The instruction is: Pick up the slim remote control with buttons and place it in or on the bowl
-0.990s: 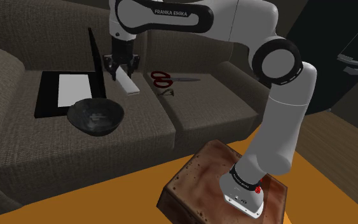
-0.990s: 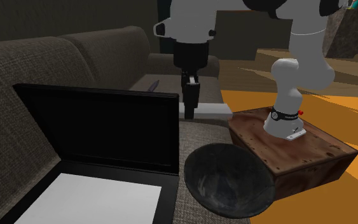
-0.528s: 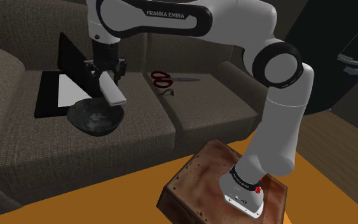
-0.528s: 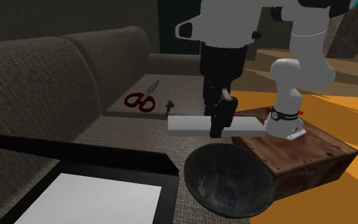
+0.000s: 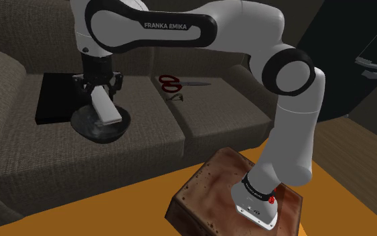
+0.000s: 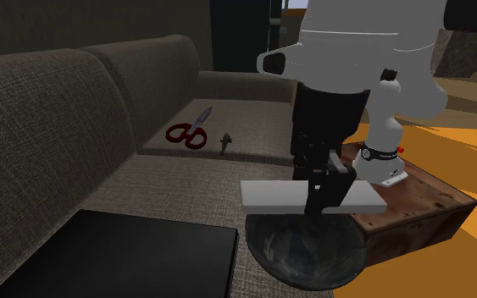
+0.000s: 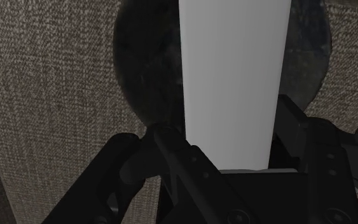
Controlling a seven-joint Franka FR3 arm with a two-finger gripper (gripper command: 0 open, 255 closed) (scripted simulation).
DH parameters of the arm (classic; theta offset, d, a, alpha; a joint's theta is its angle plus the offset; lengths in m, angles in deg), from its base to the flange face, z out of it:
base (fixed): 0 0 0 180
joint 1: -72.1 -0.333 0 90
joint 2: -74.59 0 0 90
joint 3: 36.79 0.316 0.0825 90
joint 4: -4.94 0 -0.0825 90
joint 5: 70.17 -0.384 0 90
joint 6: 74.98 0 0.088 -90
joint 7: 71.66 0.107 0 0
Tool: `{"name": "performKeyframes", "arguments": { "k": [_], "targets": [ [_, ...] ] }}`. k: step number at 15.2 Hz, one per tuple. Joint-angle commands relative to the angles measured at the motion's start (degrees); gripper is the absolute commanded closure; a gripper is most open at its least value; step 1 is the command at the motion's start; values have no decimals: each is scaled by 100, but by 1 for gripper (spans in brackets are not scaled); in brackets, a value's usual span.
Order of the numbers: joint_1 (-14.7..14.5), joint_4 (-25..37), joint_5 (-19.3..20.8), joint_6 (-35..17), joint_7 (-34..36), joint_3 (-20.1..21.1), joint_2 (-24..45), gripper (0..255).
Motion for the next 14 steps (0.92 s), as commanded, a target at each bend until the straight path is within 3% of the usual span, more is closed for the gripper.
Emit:
{"name": "performKeyframes", "arguments": {
  "k": [1,9,14],
  "targets": [
    [11,-195,0,-174,11,-1,-25,255],
    [32,-741,29,-782,49,-18,42,255],
    [32,-741,29,-782,49,-18,42,255]
  ]
}}
